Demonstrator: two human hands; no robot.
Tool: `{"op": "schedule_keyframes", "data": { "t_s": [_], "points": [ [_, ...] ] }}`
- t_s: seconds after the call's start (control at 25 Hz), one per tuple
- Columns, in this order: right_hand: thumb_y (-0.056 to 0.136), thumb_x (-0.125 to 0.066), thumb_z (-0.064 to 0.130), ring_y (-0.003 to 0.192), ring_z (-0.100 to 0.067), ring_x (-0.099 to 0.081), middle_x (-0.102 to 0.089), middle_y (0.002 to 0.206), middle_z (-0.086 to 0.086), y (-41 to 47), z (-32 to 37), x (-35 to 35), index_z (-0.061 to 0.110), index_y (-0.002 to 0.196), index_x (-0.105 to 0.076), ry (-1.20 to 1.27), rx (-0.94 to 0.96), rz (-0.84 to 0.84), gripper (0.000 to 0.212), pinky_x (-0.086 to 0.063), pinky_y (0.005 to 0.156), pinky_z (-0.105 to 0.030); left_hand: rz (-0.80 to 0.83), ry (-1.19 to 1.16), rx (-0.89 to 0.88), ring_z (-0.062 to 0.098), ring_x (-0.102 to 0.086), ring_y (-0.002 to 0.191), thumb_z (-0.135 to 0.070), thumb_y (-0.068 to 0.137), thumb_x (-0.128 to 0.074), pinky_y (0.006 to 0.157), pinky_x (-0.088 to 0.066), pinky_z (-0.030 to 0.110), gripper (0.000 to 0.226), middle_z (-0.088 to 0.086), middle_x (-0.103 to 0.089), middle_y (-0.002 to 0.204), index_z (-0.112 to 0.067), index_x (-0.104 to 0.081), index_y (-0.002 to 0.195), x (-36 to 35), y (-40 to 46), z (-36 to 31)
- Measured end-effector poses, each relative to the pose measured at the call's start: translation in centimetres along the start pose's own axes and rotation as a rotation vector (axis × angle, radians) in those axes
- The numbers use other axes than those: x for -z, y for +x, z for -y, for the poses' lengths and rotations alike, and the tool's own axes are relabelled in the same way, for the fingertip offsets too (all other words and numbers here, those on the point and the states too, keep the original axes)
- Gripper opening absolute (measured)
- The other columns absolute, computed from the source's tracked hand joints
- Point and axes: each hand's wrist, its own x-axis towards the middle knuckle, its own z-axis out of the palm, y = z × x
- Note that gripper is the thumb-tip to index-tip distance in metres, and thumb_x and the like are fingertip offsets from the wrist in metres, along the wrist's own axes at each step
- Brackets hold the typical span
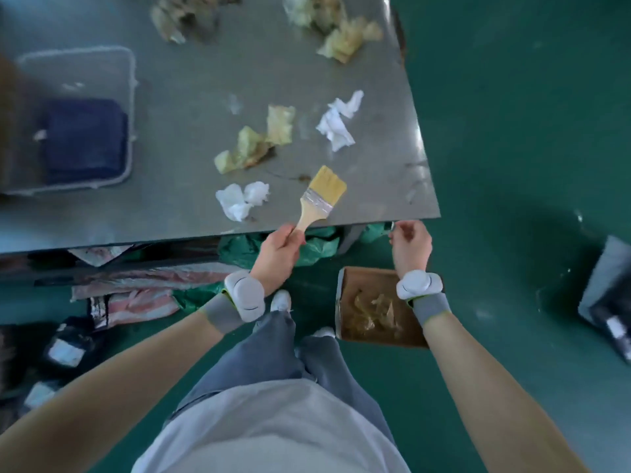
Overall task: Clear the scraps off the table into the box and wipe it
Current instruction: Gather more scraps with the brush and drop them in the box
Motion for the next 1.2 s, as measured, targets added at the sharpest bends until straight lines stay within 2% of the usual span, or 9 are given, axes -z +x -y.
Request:
{"op": "schedule_keyframes", "data": {
  "t_s": [0.08,0.28,0.4,0.52,0.68,0.84,1.0,1.08,1.2],
  "points": [
    [0.088,-0.05,0.007,0.084,-0.028,-0.065,-0.069,0.091,-0.012,0.7,3.5,-3.1,0.014,0.092,-0.06,-0.054,0.115,0.112,0.013,-0.051,0.079,-0.037,-0.169,-0.081,0.016,0.001,-0.027,0.03,-0.016,0.103,-0.035,0.032,-0.022,0.013,0.025,0.0,-0.032,0.056,-0.01,-0.045,0.08,3.9,-0.3,0.3],
    [0.089,-0.053,0.01,0.078,-0.02,-0.055,-0.056,0.079,0.004,0.3,8.6,-10.2,0.006,0.106,-0.057,-0.179,0.273,0.372,0.018,-0.047,0.075,-0.034,-0.375,-0.274,0.161,0.004,-0.024,0.03,-0.021,0.104,-0.032,0.031,-0.019,0.017,0.027,-0.001,-0.028,0.055,-0.011,-0.044,0.083,9.2,-1.0,1.1],
    [0.084,-0.064,0.021,0.086,-0.018,-0.052,-0.053,0.097,-0.003,-0.2,10.3,-13.7,0.013,0.115,-0.05,-0.225,0.455,0.484,0.035,-0.046,0.077,-0.032,-0.456,-0.176,0.187,0.013,-0.03,0.046,-0.024,0.101,-0.032,0.04,-0.026,0.024,0.025,0.0,-0.036,0.062,-0.011,-0.047,0.087,11.0,-0.4,1.5],
    [0.074,-0.075,0.037,0.105,-0.017,-0.045,-0.045,0.115,-0.005,-1.3,11.0,-16.7,0.019,0.123,-0.045,-0.376,0.692,0.619,0.061,-0.039,0.091,-0.028,-0.534,0.09,0.263,0.023,-0.041,0.06,-0.023,0.098,-0.033,0.054,-0.034,0.03,0.028,0.005,-0.048,0.075,-0.005,-0.054,0.095,13.4,-0.5,2.2],
    [0.067,-0.075,0.048,0.114,-0.021,-0.034,-0.035,0.12,-0.006,-3.2,11.1,-19.4,0.024,0.129,-0.042,-0.537,0.821,0.725,0.074,-0.034,0.098,-0.03,-0.436,0.243,0.339,0.023,-0.036,0.053,-0.016,0.093,-0.035,0.048,-0.028,0.026,0.028,0.01,-0.05,0.074,0.001,-0.057,0.093,15.3,-0.7,2.7],
    [0.071,-0.071,0.032,0.12,-0.03,-0.033,-0.034,0.126,-0.01,-4.4,10.5,-20.8,0.03,0.133,-0.043,-0.632,0.879,0.728,0.068,-0.036,0.104,-0.042,-0.337,0.294,0.325,0.019,-0.034,0.046,-0.012,0.091,-0.036,0.044,-0.027,0.023,0.026,0.011,-0.052,0.07,-0.001,-0.06,0.089,15.4,0.1,2.1],
    [0.078,-0.062,0.016,0.121,-0.032,-0.035,-0.038,0.129,-0.012,-4.0,10.9,-21.2,0.024,0.135,-0.046,-0.671,0.923,0.736,0.06,-0.036,0.104,-0.043,-0.241,0.332,0.287,0.018,-0.032,0.045,-0.011,0.091,-0.038,0.044,-0.025,0.023,0.021,0.005,-0.043,0.061,-0.007,-0.058,0.086,16.1,0.9,1.1],
    [0.08,-0.055,0.004,0.117,-0.032,-0.039,-0.042,0.123,-0.014,-3.7,11.3,-21.4,0.014,0.13,-0.051,-0.611,0.888,0.736,0.05,-0.037,0.103,-0.04,-0.194,0.333,0.274,0.017,-0.031,0.042,-0.012,0.092,-0.038,0.038,-0.024,0.019,0.023,0.003,-0.04,0.058,-0.006,-0.06,0.088,16.6,1.1,0.6],
    [0.08,-0.045,-0.009,0.112,-0.031,-0.042,-0.044,0.119,-0.016,-3.4,11.8,-21.3,0.005,0.122,-0.055,-0.537,0.798,0.702,0.045,-0.033,0.094,-0.027,-0.161,0.309,0.264,0.016,-0.032,0.042,-0.013,0.093,-0.039,0.035,-0.024,0.016,0.029,0.002,-0.039,0.057,0.003,-0.062,0.097,17.2,1.3,0.2]
  ]
}}
